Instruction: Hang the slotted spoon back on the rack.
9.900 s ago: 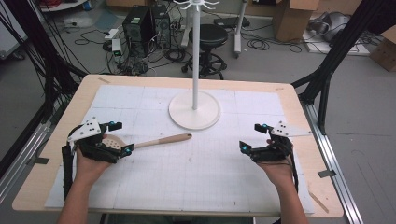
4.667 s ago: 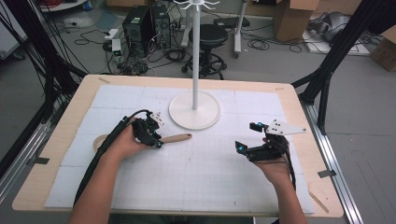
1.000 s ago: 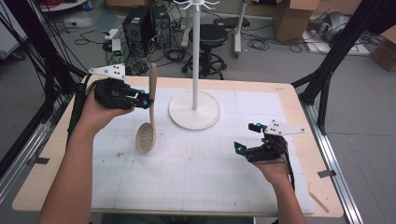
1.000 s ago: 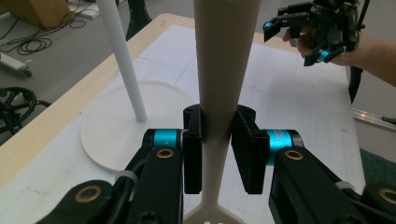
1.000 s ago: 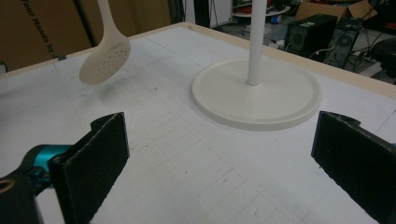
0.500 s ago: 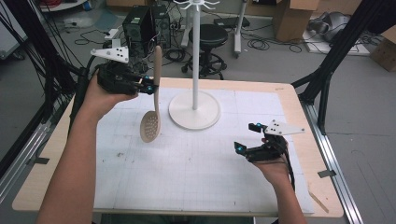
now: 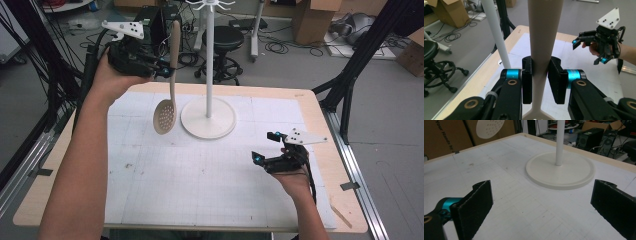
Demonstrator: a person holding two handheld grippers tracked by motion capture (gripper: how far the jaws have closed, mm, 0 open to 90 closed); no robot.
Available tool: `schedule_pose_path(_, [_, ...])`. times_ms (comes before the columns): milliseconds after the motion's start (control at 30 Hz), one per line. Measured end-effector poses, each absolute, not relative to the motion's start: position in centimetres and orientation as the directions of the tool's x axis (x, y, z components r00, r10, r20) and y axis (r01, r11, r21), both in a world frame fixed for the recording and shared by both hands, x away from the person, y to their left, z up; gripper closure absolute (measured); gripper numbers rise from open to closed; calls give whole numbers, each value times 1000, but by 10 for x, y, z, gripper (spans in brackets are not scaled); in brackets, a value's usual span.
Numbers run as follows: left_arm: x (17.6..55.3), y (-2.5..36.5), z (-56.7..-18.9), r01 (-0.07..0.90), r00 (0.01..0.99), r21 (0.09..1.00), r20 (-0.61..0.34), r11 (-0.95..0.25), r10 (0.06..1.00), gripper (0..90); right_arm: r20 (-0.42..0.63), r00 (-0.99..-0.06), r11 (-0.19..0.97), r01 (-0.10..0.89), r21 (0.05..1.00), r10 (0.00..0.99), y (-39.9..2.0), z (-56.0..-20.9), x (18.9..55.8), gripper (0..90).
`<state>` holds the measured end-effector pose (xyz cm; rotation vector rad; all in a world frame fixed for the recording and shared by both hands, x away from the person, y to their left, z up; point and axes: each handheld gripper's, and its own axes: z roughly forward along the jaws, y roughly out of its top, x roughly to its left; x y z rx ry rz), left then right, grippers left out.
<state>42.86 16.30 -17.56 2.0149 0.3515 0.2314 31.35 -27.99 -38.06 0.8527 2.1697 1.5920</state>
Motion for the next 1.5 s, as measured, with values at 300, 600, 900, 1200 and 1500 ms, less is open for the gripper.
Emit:
schedule_pose_path(300, [445,153,-162,169,920,881,18,-441,390,746,88,-773,205,274,940,629,-279,-381,314,30])
schedule_pose_path(600, [464,145,-162,210,904,873,-2,-440,428,746,99,-772,192,277,942,628,-280,-382,315,30])
schedule_pose_path(900, [472,140,-159,225,889,864,7,-449,459,746,106,-773,189,282,941,625,-280,-383,316,30])
schedule_pose_path(1200, [478,134,-158,237,884,857,5,-457,468,746,103,-772,187,278,942,627,-281,-383,316,30])
schedule_pose_path(1500, [482,131,-158,243,879,848,12,-472,476,746,106,-773,184,279,942,626,-281,-383,316,30])
